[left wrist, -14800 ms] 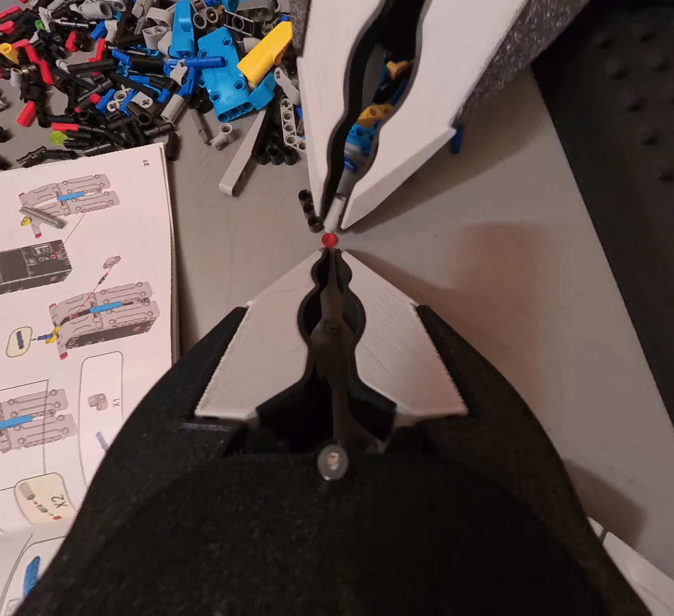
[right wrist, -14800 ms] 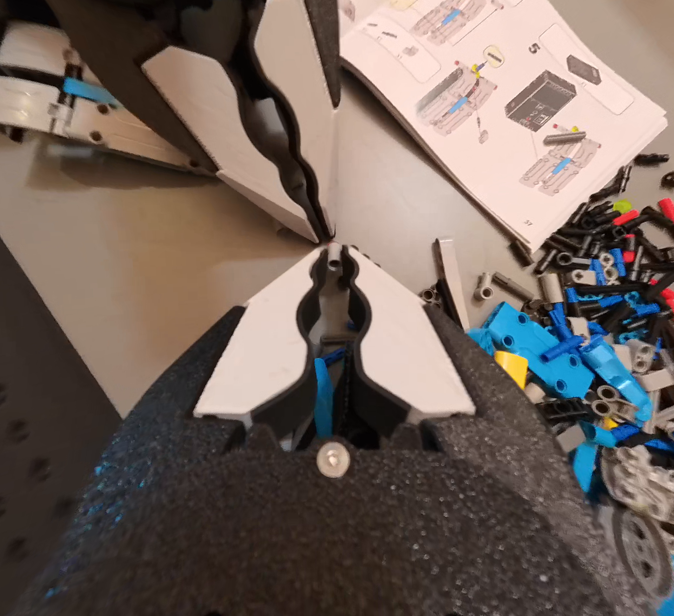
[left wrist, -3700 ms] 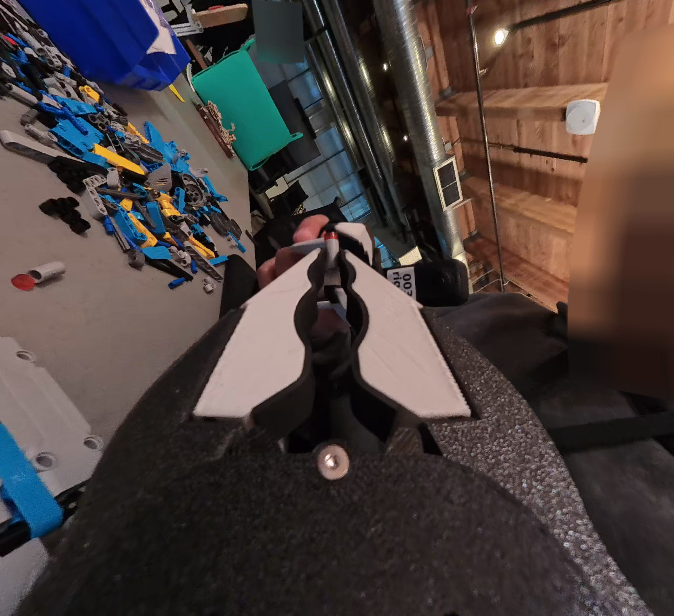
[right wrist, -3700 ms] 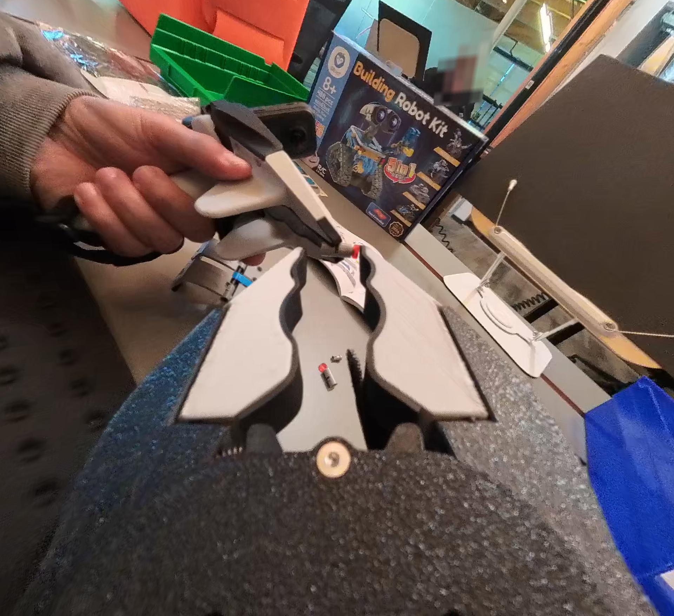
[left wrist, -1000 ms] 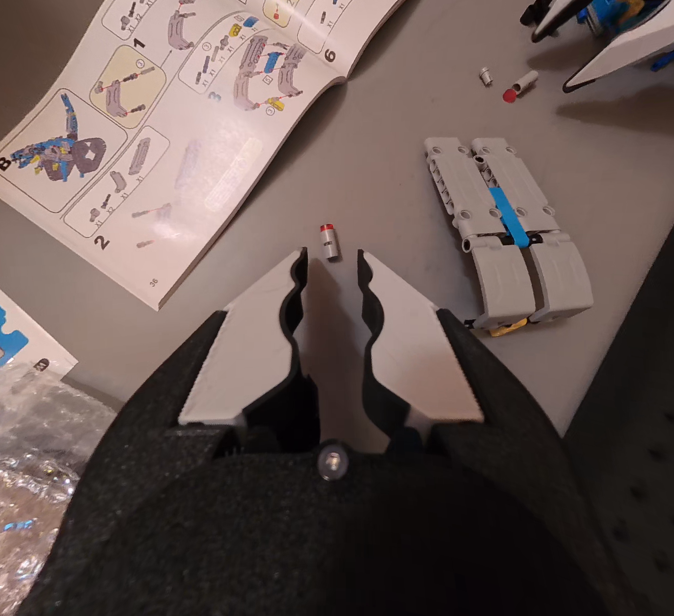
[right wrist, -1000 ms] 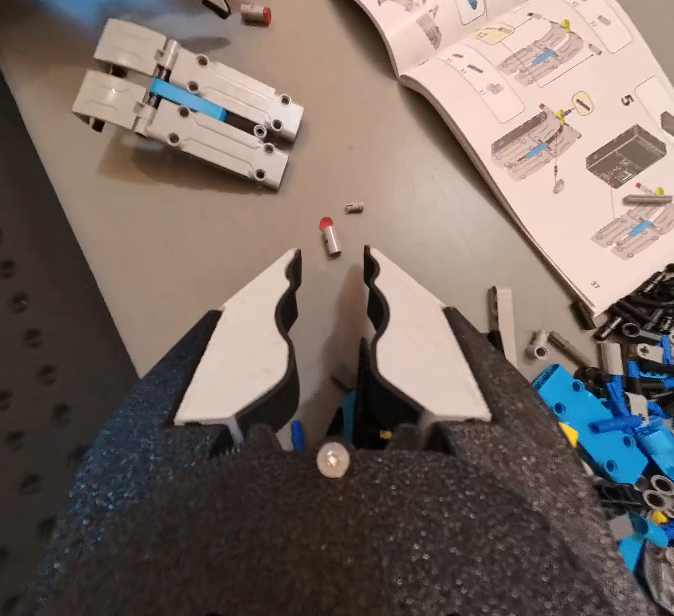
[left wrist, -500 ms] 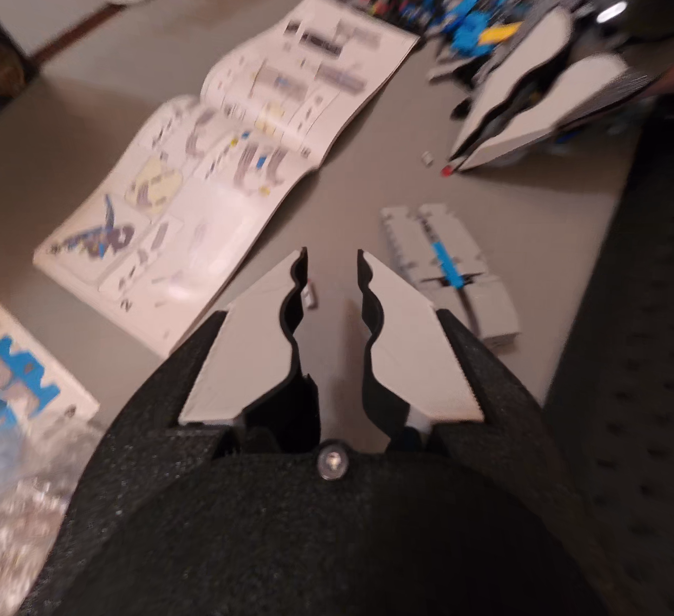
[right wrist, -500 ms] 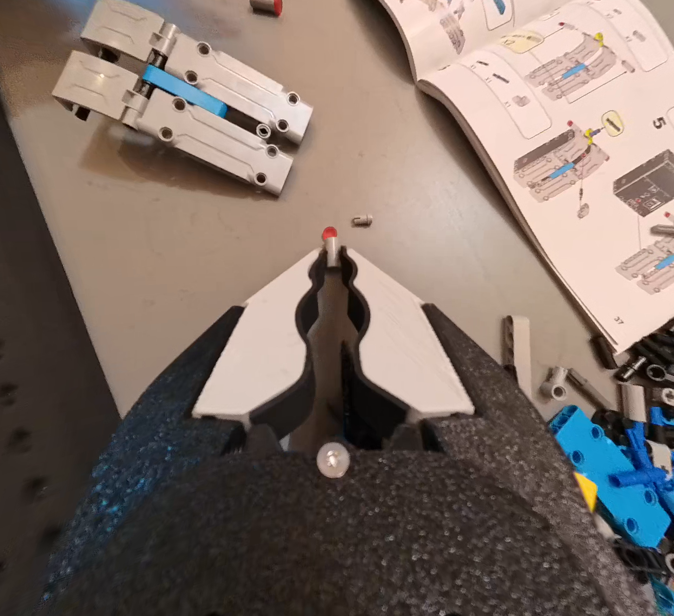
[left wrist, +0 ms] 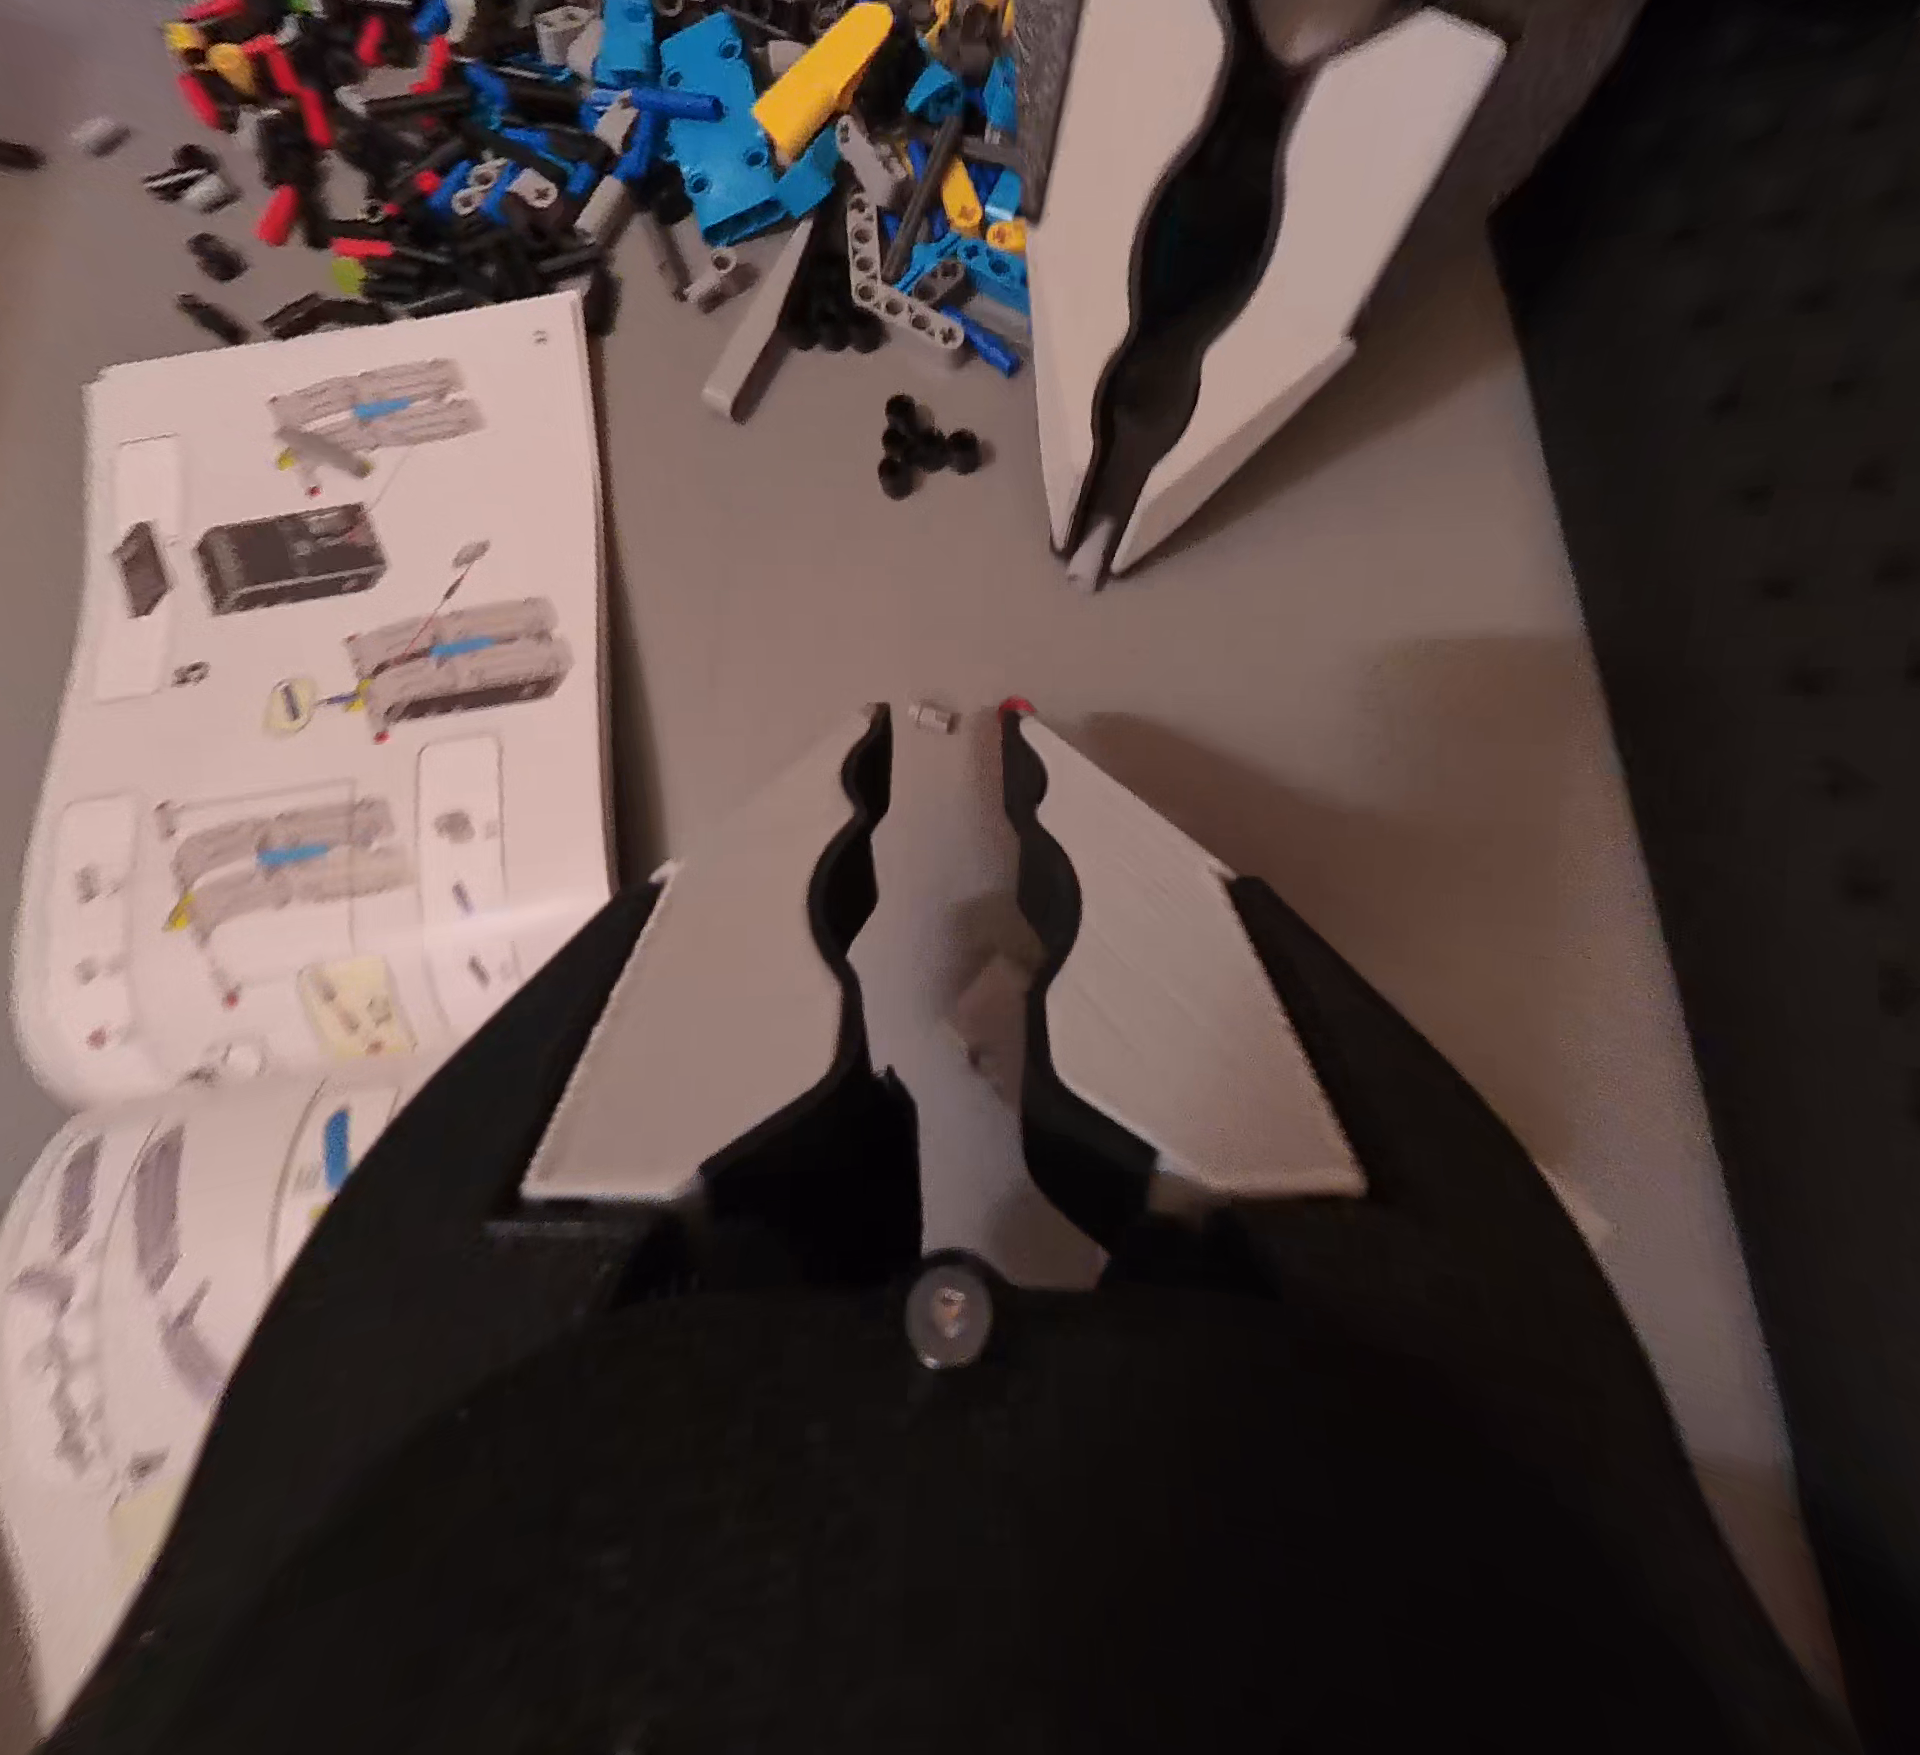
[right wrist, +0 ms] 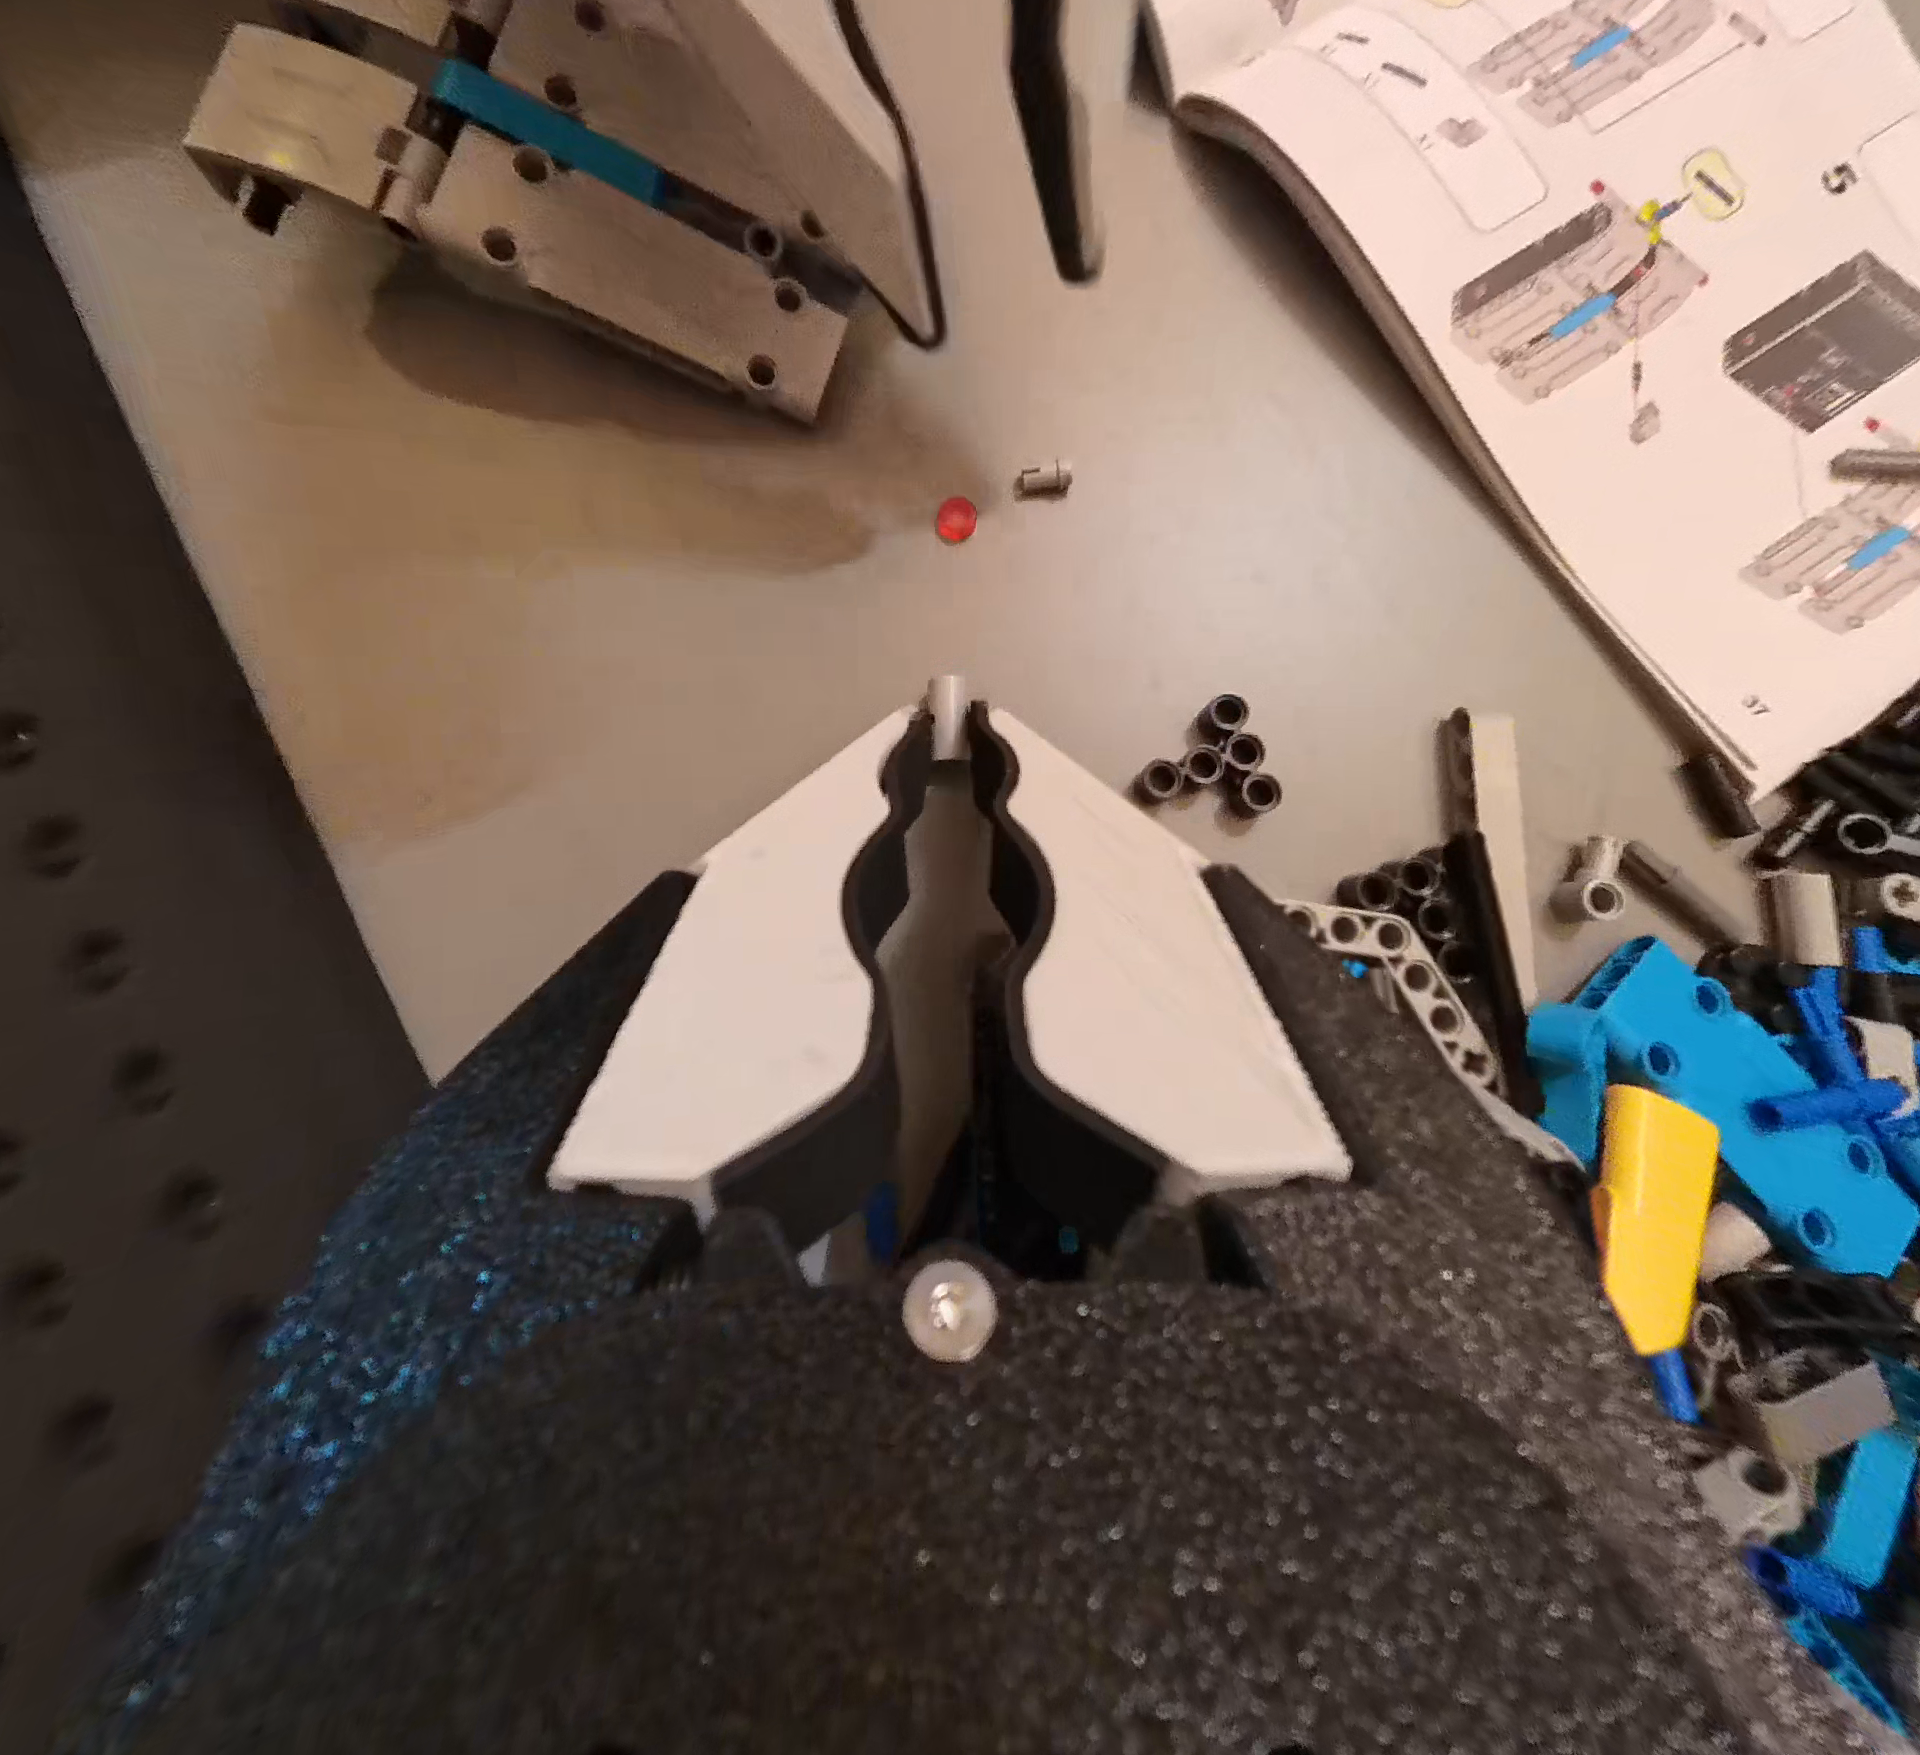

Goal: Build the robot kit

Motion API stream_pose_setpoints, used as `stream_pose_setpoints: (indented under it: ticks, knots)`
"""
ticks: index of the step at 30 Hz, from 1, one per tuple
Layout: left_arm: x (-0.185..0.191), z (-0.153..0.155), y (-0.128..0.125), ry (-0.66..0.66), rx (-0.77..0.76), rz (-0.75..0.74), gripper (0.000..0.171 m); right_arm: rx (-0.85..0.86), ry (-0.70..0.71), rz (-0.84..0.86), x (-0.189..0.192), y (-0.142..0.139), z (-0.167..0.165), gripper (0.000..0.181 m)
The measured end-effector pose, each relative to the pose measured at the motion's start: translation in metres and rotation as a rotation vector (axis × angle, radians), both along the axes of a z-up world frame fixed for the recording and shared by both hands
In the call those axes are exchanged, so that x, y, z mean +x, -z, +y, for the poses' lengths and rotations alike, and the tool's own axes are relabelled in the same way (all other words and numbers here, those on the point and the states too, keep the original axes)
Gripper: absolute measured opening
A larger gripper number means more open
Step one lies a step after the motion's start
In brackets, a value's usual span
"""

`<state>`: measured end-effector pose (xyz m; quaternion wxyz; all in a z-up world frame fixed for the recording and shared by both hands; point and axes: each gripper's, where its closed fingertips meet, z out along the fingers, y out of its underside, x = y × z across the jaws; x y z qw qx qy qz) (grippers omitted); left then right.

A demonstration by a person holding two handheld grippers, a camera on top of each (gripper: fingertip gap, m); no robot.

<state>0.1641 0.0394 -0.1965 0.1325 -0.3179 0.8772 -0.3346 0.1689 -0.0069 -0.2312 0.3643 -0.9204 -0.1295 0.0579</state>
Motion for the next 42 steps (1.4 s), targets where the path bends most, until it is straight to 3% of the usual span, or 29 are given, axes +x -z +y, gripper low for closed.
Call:
stream_pose_setpoints:
  ticks: [2,8,13,15,17,19,22,27,33,39,42]
  knots:
    - [0.006,-0.005,0.005,0.028,-0.037,0.051,0.020,0.009,0.008,-0.027,0.001,0.000,0.002,0.007]
    - [0.009,-0.003,0.035,0.053,0.078,0.100,0.021,0.049,0.018,-0.056,0.004,-0.005,0.006,0.015]
    - [0.012,-0.007,0.036,0.025,0.039,0.095,0.009,0.152,0.029,-0.100,0.006,-0.020,0.014,0.019]
    - [0.013,-0.006,0.035,-0.016,0.022,0.114,0.009,0.200,0.040,-0.161,0.008,-0.027,0.018,0.029]
    - [0.017,-0.006,0.025,-0.117,-0.071,0.138,0.009,0.253,0.049,-0.244,0.010,-0.036,0.020,0.030]
    - [0.021,-0.014,-0.001,-0.238,-0.313,0.192,0.009,0.297,0.052,-0.338,0.011,-0.044,0.023,0.031]
    - [0.012,-0.028,-0.032,-0.260,-0.578,0.284,0.009,0.380,0.057,-0.399,0.007,-0.061,0.028,0.027]
    - [-0.001,-0.030,-0.042,-0.262,-0.670,0.342,0.009,0.440,-0.010,-0.317,-0.012,-0.073,0.028,0.019]
    - [-0.012,-0.039,-0.046,-0.238,-0.791,0.447,0.009,0.487,-0.052,-0.362,-0.023,-0.082,0.026,0.009]
    - [-0.012,-0.037,-0.038,-0.281,-0.786,0.479,0.009,0.428,-0.051,-0.361,-0.021,-0.073,0.025,0.007]
    - [-0.011,-0.034,-0.041,-0.280,-0.791,0.455,0.016,0.443,-0.029,-0.233,-0.022,-0.076,0.026,0.007]
